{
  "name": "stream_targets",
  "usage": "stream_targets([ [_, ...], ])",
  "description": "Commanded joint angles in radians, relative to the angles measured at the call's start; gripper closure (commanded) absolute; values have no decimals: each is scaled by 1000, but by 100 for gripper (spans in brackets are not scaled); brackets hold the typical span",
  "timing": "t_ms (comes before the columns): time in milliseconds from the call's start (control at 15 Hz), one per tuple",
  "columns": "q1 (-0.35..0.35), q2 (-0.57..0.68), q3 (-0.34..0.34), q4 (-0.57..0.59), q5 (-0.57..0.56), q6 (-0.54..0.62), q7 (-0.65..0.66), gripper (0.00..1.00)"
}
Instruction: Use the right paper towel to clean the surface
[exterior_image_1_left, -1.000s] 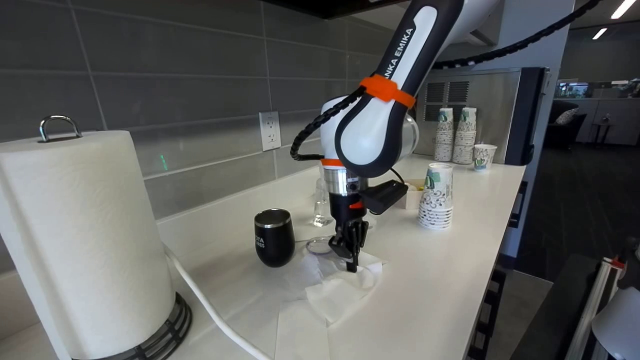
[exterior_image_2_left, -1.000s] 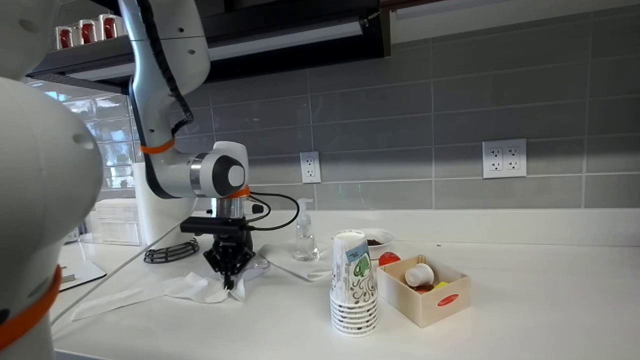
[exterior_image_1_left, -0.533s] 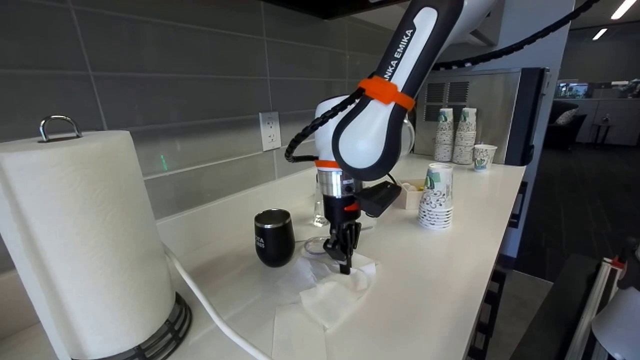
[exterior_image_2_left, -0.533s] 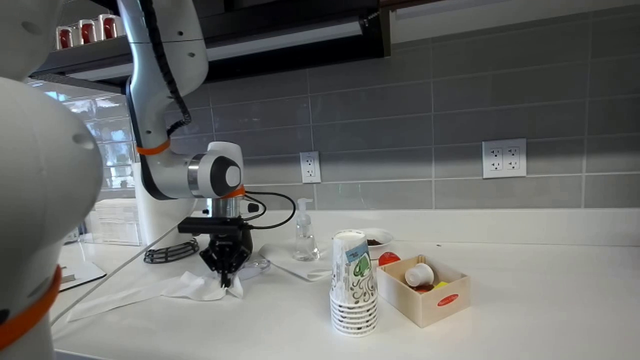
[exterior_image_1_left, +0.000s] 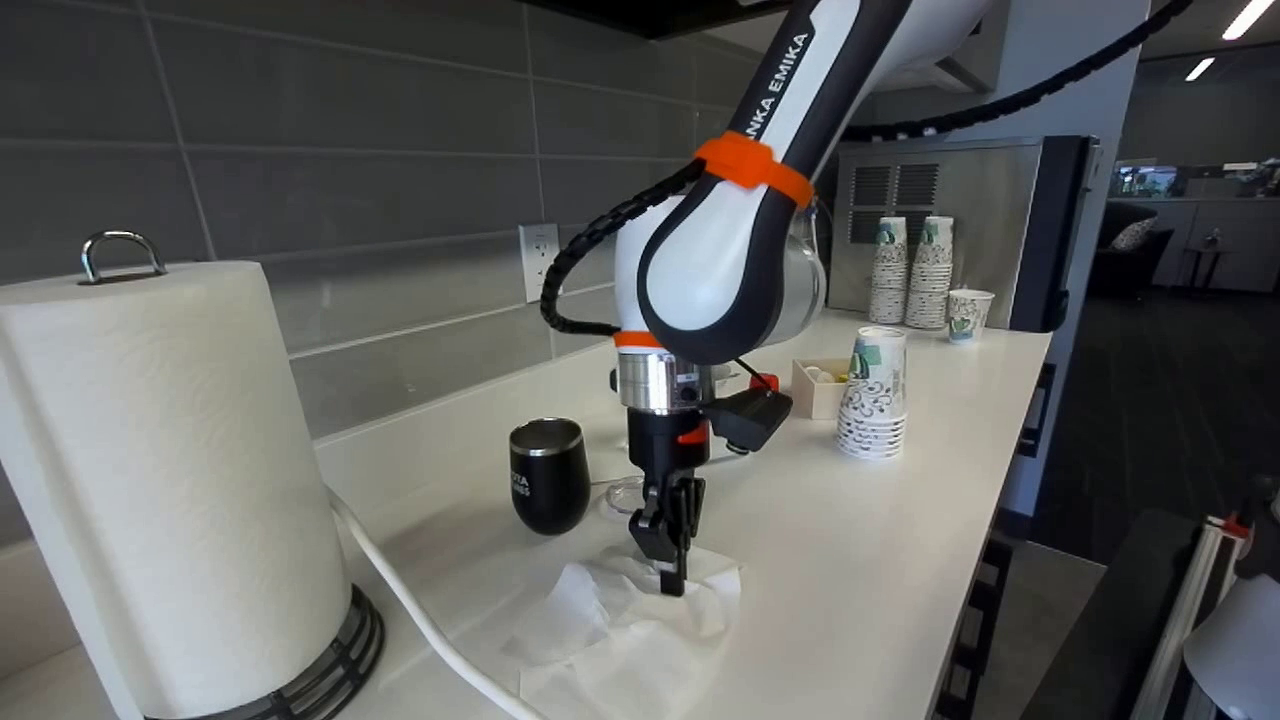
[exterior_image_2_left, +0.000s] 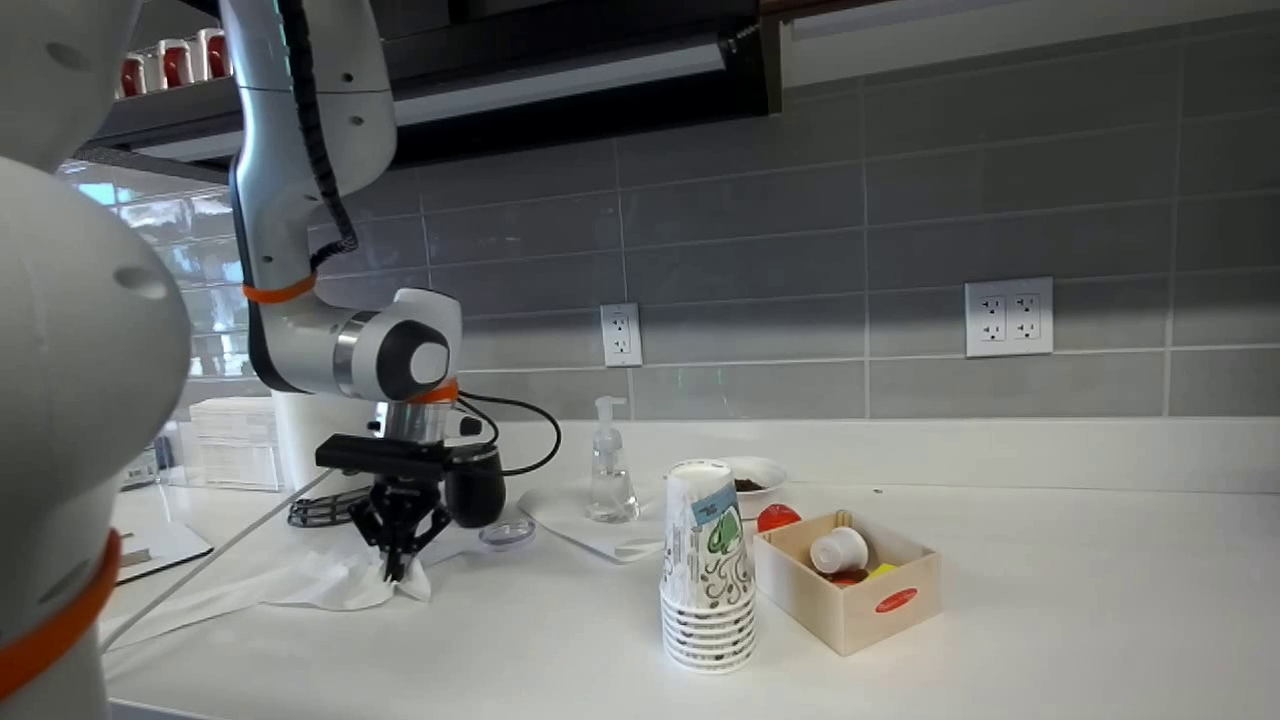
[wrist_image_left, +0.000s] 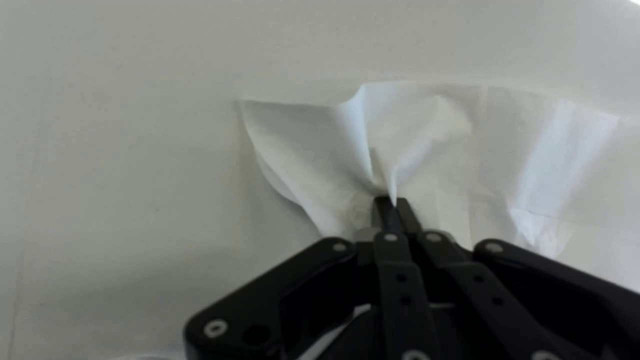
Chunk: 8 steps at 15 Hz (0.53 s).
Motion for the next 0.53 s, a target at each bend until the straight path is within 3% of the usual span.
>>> stream_targets([
  [0, -40, -24, 31, -52, 88, -87, -34, 100],
  [467, -35, -104, -67, -148, 53, -285, 57, 100],
])
